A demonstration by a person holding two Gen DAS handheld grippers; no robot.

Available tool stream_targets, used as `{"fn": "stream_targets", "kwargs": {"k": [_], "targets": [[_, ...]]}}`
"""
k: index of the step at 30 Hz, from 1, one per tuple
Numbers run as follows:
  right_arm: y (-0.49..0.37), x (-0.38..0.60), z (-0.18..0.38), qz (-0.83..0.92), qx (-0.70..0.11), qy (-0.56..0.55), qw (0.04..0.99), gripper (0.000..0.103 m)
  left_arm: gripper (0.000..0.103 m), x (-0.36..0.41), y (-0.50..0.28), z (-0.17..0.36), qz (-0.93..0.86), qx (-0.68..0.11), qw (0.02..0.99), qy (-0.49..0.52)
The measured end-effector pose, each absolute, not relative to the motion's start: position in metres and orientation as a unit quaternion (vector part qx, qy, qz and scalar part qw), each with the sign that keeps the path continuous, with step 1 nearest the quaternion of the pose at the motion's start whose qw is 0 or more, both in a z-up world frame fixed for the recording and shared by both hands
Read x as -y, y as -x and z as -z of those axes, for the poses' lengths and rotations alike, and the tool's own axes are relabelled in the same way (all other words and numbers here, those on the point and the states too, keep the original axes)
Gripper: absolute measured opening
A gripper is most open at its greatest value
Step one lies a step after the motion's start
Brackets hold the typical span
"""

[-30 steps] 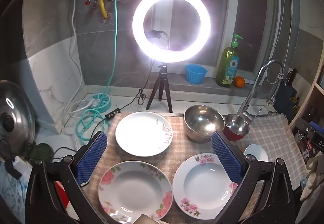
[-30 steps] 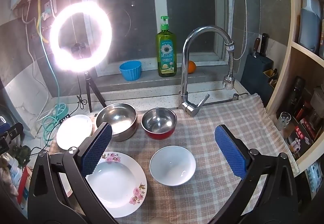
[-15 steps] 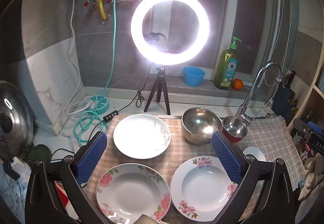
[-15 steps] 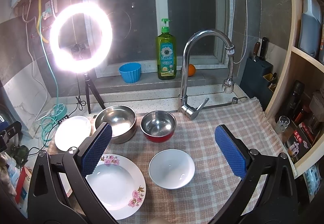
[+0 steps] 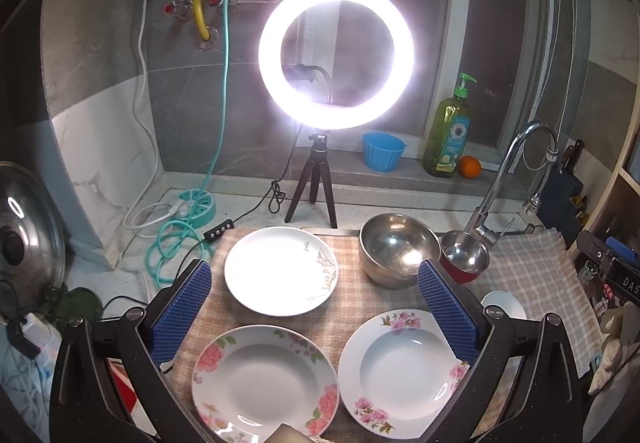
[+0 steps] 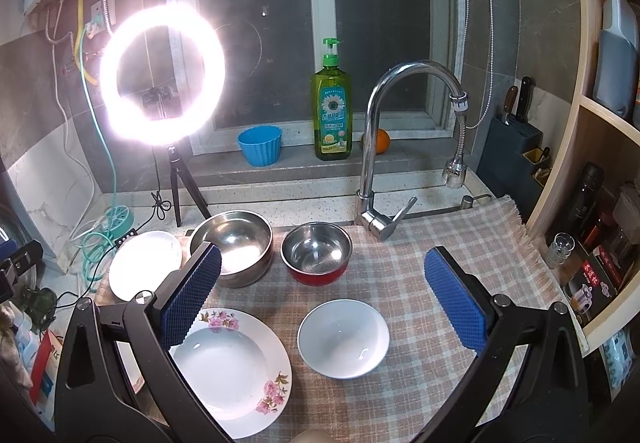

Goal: Organize plates and bowls

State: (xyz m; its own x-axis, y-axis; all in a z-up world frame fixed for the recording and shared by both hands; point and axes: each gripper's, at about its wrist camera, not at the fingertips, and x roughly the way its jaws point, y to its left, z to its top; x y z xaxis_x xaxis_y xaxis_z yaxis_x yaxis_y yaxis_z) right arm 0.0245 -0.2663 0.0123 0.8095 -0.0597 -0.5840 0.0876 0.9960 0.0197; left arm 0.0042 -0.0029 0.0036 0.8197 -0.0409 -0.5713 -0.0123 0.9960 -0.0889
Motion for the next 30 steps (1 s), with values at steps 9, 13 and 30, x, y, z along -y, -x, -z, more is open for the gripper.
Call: {"fn": "stream_targets", "kwargs": {"k": [9, 13, 30], "targets": [[-0.0270, 0.2645, -0.0114, 0.039, -0.307, -0.021, 0.951, 0.103, 0.102, 0.0038, -0.0053, -0.0032, 0.008, -0.301, 0.952, 0.046], [-0.0266, 0.2648, -0.0102, 0.038, -0.308, -0.022, 0.950, 0.103, 0.102, 0.0033, -0.0047, -0.0031, 0.008, -0.301, 0.953, 0.045], [-0.0278, 0.2647, -0.0068, 0.039, -0.308, -0.022, 0.950, 0.103, 0.102, 0.0085, -0.0090, 0.0016, 0.014, -0.305, 0.951, 0.047]]}}
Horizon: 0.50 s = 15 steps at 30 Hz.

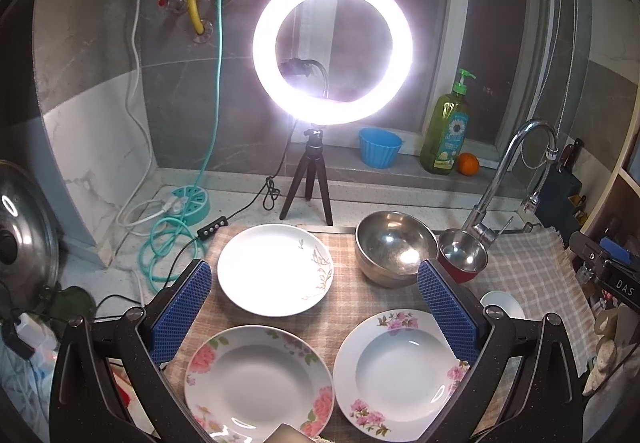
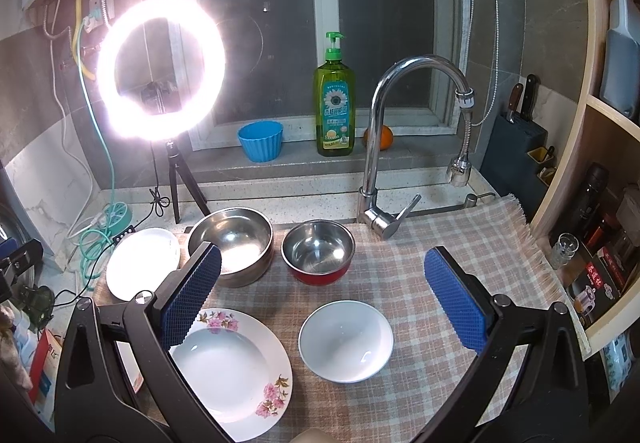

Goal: Organize plates and bowls

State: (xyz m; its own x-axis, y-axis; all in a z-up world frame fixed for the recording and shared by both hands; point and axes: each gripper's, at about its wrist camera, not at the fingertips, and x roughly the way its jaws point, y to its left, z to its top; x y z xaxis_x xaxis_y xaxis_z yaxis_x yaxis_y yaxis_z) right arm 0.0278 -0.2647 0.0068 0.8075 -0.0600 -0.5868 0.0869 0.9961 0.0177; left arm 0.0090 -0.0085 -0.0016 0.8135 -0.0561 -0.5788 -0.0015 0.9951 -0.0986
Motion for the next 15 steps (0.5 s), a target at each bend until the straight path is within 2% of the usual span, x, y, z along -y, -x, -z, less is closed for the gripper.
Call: {"fn": "stream_targets", "kwargs": {"k": [15], "targets": [[-0.0291, 0.2628, -0.0012, 0.040, -0.312, -0.022, 0.949, 0.103, 0.102, 0.0044, -0.0181, 0.0074, 0.027, -0.321, 0.945, 0.051]]}}
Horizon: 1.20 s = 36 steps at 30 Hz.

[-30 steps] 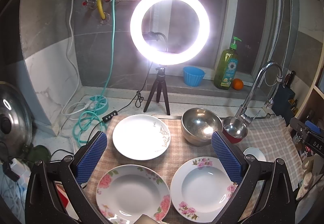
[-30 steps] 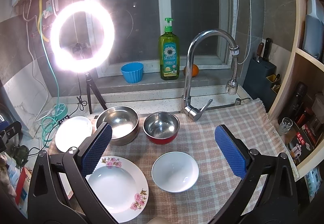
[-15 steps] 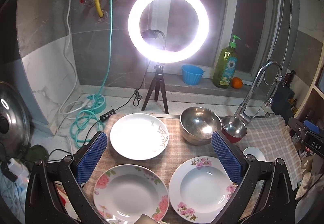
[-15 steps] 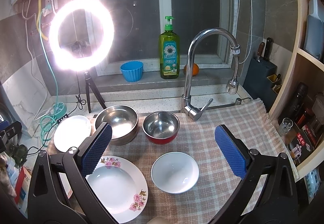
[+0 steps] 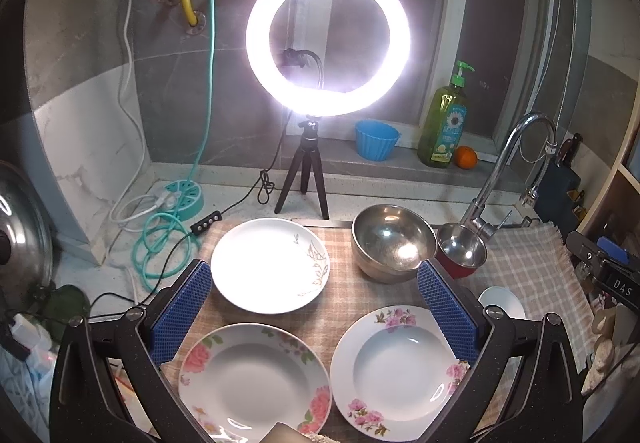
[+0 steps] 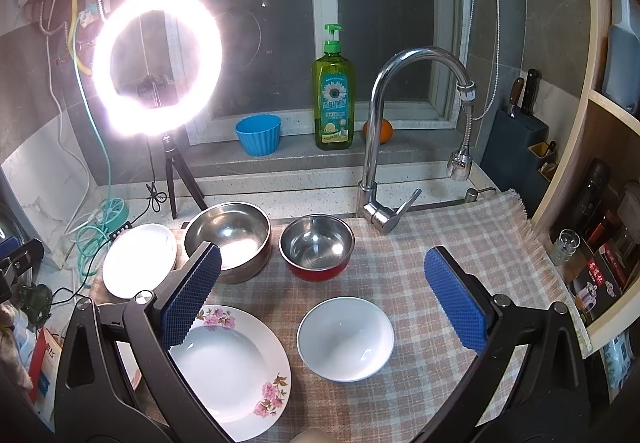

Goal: Organize plates and bowls

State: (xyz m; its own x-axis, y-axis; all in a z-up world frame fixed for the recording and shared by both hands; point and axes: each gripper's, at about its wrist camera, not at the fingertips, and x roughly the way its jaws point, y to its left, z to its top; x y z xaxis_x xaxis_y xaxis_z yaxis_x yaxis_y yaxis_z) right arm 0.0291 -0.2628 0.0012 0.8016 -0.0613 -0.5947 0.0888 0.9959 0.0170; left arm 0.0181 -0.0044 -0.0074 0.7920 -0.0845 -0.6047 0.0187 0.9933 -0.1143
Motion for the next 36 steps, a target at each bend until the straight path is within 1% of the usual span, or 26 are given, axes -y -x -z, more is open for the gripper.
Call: {"fn": "stream_targets", "kwargs": {"k": [7, 12, 15, 17, 18, 20, 22, 24, 25, 27, 29, 31, 32, 33, 36], "targets": [[-0.024, 0.265, 0.008, 0.040, -0.321, -0.024, 0.946, 0.103, 0.102, 0.001, -0.027, 0.018, 0.044, -0.346, 0.935, 0.060], [-0.029, 0.276, 0.028, 0.038, -0.348, -0.038, 0.936, 0.103, 0.101, 0.003, -0.034, 0.031, 0.052, -0.371, 0.925, 0.055], [-0.026, 0.282, 0.039, 0.036, -0.365, -0.049, 0.929, 0.103, 0.096, 0.003, -0.040, 0.042, 0.059, -0.392, 0.916, 0.055], [-0.026, 0.286, 0.045, 0.036, -0.377, -0.053, 0.924, 0.103, 0.091, 0.004, -0.045, 0.050, 0.069, -0.408, 0.909, 0.057], [-0.024, 0.288, 0.048, 0.034, -0.381, -0.056, 0.922, 0.103, 0.086, 0.005, -0.047, 0.054, 0.073, -0.417, 0.904, 0.057], [-0.024, 0.293, 0.055, 0.031, -0.395, -0.065, 0.916, 0.103, 0.083, 0.007, -0.052, 0.063, 0.084, -0.433, 0.896, 0.058], [-0.023, 0.298, 0.063, 0.028, -0.406, -0.076, 0.910, 0.103, 0.076, 0.009, -0.057, 0.072, 0.096, -0.450, 0.885, 0.062], [-0.020, 0.304, 0.073, 0.027, -0.422, -0.090, 0.902, 0.098, 0.074, 0.012, -0.061, 0.080, 0.108, -0.463, 0.877, 0.063], [-0.017, 0.307, 0.078, 0.026, -0.430, -0.095, 0.897, 0.096, 0.069, 0.014, -0.062, 0.084, 0.112, -0.469, 0.874, 0.061], [-0.014, 0.308, 0.086, 0.022, -0.444, -0.103, 0.890, 0.088, 0.065, 0.017, -0.066, 0.093, 0.120, -0.481, 0.866, 0.058], [-0.010, 0.309, 0.099, 0.014, -0.464, -0.114, 0.879, 0.085, 0.064, 0.019, -0.069, 0.101, 0.130, -0.496, 0.856, 0.062], [-0.008, 0.310, 0.110, 0.002, -0.481, -0.130, 0.867, 0.078, 0.063, 0.021, -0.073, 0.109, 0.139, -0.510, 0.846, 0.066], [-0.006, 0.309, 0.118, -0.007, -0.494, -0.142, 0.858, 0.072, 0.062, 0.022, -0.075, 0.112, 0.142, -0.516, 0.842, 0.066], [-0.005, 0.308, 0.124, -0.013, -0.502, -0.149, 0.852, 0.065, 0.059, 0.023, -0.077, 0.116, 0.146, -0.521, 0.839, 0.065], [-0.005, 0.301, 0.140, -0.033, -0.526, -0.169, 0.833, 0.061, 0.054, 0.026, -0.084, 0.126, 0.154, -0.535, 0.828, 0.062]]}}
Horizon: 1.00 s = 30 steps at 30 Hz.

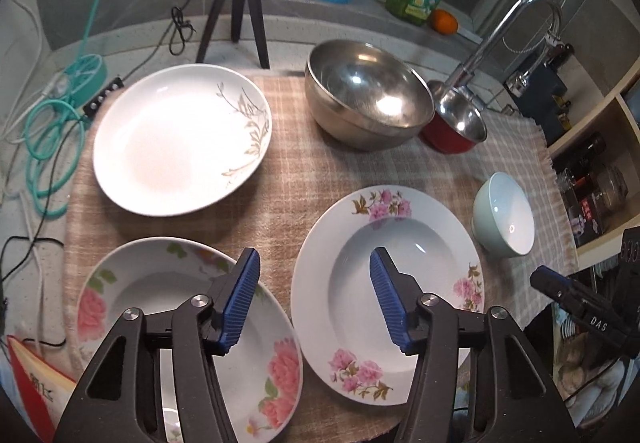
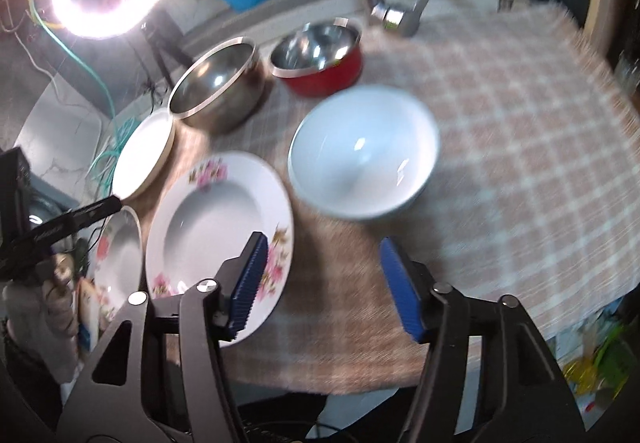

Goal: Organize plates and bowls

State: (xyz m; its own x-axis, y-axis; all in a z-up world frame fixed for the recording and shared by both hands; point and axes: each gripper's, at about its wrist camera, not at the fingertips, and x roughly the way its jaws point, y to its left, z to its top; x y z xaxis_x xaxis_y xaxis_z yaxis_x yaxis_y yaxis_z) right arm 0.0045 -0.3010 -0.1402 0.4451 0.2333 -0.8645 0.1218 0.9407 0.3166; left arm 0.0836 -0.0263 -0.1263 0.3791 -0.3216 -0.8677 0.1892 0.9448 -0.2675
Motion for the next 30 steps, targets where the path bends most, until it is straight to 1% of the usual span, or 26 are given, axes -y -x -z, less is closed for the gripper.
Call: {"fn": "stream_targets", "kwargs": {"k": [1, 3, 7, 12, 16, 23, 30], "targets": [[-0.004, 0.299, 0.144, -0.039, -0.530, -0.174, 0.829, 0.060, 0.048, 0.027, -0.086, 0.130, 0.158, -0.541, 0.824, 0.063], [-0.006, 0.294, 0.153, -0.054, -0.542, -0.184, 0.818, 0.051, 0.043, 0.029, -0.089, 0.137, 0.167, -0.551, 0.815, 0.068], [-0.009, 0.288, 0.170, -0.072, -0.562, -0.205, 0.798, 0.045, 0.038, 0.033, -0.093, 0.146, 0.173, -0.564, 0.805, 0.060], [-0.018, 0.284, 0.185, -0.083, -0.575, -0.225, 0.782, 0.035, 0.033, 0.030, -0.099, 0.156, 0.174, -0.576, 0.796, 0.066], [-0.022, 0.281, 0.194, -0.093, -0.584, -0.238, 0.770, 0.029, 0.032, 0.030, -0.104, 0.163, 0.174, -0.583, 0.790, 0.073], [-0.028, 0.276, 0.204, -0.107, -0.591, -0.254, 0.758, 0.021, 0.027, 0.028, -0.107, 0.170, 0.178, -0.593, 0.781, 0.080], [-0.031, 0.274, 0.206, -0.113, -0.597, -0.254, 0.753, 0.018, 0.026, 0.030, -0.109, 0.174, 0.176, -0.596, 0.779, 0.081]]}}
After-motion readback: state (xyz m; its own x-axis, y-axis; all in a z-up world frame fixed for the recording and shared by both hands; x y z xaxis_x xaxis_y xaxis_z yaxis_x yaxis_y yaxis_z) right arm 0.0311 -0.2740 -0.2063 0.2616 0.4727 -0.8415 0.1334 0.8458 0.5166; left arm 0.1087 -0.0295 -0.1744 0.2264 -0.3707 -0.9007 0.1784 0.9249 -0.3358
